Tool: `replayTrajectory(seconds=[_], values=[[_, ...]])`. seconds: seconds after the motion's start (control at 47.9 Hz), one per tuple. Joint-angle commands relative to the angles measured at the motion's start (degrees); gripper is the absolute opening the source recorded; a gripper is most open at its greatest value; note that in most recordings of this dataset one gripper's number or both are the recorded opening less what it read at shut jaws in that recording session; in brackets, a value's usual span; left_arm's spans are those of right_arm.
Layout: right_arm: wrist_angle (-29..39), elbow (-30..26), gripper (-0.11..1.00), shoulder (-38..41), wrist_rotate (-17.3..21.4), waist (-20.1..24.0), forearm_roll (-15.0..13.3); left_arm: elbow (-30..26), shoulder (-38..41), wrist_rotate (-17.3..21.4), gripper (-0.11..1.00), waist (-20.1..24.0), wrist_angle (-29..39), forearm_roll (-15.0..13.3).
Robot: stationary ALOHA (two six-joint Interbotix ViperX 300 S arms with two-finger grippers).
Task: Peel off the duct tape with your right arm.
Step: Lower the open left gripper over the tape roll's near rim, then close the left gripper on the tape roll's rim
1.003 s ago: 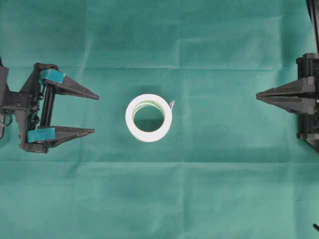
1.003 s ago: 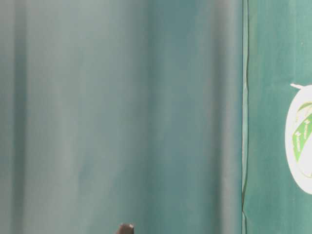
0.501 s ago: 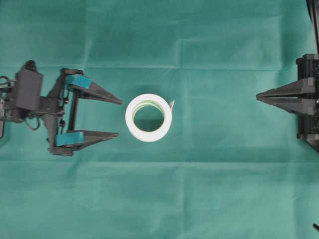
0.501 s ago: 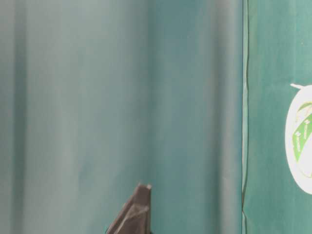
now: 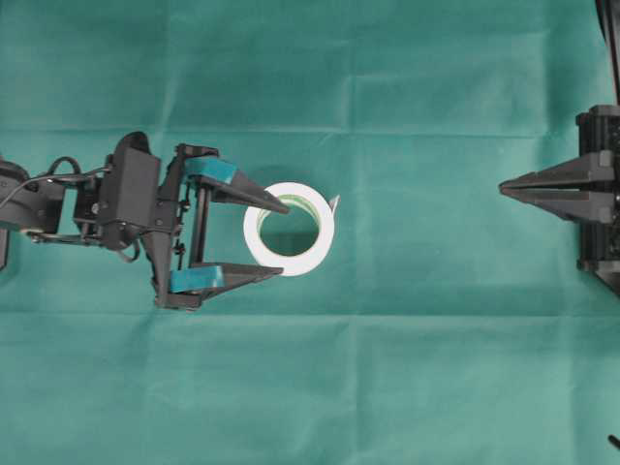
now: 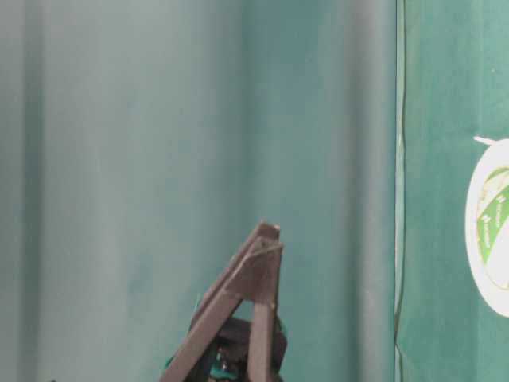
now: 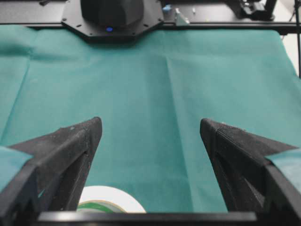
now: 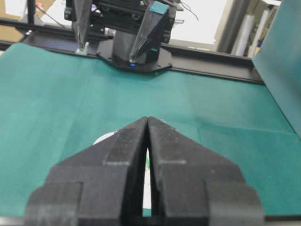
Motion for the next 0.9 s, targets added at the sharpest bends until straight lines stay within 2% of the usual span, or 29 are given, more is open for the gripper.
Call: replayTrajectory(seconds=[0.0, 0.188, 0.648, 0.878], values=[[-0.6, -0.6, -0.1, 0.5, 0.2, -0.1, -0.1, -1.9, 0.1, -0.2, 0.98, -0.4, -0.3, -0.1], [-0.6, -0.5, -0.1, 0.5, 0.4, 0.0, -0.2, -3.3, 0.4, -0.3, 0.98, -1.1, 3.0, 0.0], [-0.6, -0.5, -0.1, 1.2, 0.4, 0.4, -0.4, -9.2, 3.0, -0.4, 0.98, -3.4, 23.2, -0.1], [-1.2, -0.4, -0.1, 2.3, 0.4, 0.4, -0.4, -11.3, 4.1, -0.4, 0.98, -4.3, 28.2, -0.1]])
